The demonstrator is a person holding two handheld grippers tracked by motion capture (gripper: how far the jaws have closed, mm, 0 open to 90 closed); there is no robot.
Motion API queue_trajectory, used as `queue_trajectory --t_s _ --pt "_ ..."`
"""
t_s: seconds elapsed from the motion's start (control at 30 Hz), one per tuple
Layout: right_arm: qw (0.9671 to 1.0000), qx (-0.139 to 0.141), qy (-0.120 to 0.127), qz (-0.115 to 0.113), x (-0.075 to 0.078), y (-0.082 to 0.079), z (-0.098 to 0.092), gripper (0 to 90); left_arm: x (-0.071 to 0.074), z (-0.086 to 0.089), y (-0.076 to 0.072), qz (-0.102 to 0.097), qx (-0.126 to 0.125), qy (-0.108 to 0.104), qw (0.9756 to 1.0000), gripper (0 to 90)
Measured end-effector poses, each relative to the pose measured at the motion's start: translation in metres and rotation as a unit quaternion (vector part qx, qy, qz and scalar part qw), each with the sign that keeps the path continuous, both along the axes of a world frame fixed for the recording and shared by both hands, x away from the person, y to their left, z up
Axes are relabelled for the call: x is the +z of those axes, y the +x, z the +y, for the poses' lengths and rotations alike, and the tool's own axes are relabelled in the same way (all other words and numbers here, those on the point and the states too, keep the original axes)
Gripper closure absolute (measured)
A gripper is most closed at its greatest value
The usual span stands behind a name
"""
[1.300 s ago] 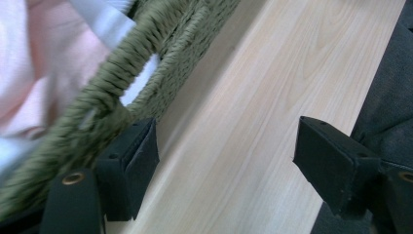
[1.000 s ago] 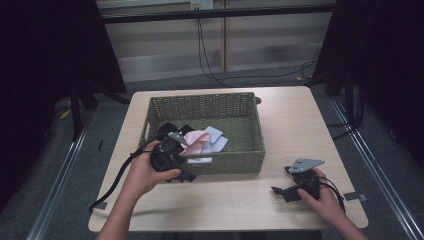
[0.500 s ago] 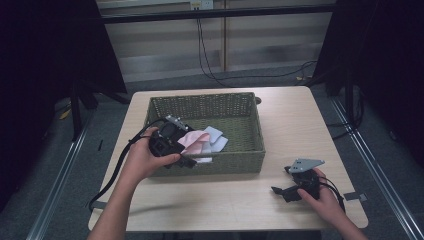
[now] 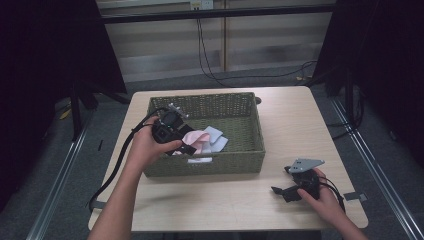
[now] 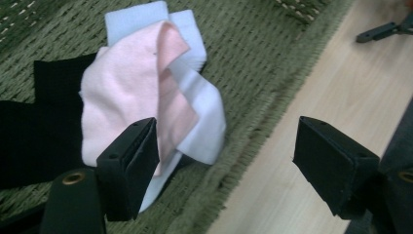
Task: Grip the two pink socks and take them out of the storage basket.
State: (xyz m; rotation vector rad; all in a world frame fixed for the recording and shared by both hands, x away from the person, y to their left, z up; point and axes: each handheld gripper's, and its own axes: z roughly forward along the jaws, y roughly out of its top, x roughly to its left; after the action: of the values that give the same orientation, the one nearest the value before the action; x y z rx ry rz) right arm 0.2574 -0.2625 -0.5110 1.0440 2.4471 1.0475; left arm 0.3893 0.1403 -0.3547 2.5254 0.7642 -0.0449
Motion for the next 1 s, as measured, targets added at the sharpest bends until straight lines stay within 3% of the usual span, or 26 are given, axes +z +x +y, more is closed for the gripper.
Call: queue_trajectory --t_s 0.3,0.47,0.6,0.83,1.0 --pt "1.0 0.0 0.0 0.0 0.0 0.0 0.0 9.4 -0.015 -0.003 0.022 -0.005 0.028 0.031 0.9991 25.0" --pt "1.0 0.0 0.0 0.0 0.0 0.0 0.0 9.3 -0.022 -0.006 0.034 -0.006 0.05 0.018 0.9986 24.3" --pt "1.0 0.0 0.0 0.0 0.0 0.0 0.0 9.4 -0.031 -0.008 0.043 0.0 0.053 0.03 0.9981 22.9" --pt "1.0 0.0 0.0 0.0 0.0 0.0 0.0 9.3 -0.043 -0.015 0.052 -0.009 0.052 0.029 0.9982 21.9" --pt "1.0 -0.001 0.002 0.0 0.0 0.0 0.0 9.3 -0.05 -0.017 0.058 -0.005 0.059 0.027 0.9979 20.9"
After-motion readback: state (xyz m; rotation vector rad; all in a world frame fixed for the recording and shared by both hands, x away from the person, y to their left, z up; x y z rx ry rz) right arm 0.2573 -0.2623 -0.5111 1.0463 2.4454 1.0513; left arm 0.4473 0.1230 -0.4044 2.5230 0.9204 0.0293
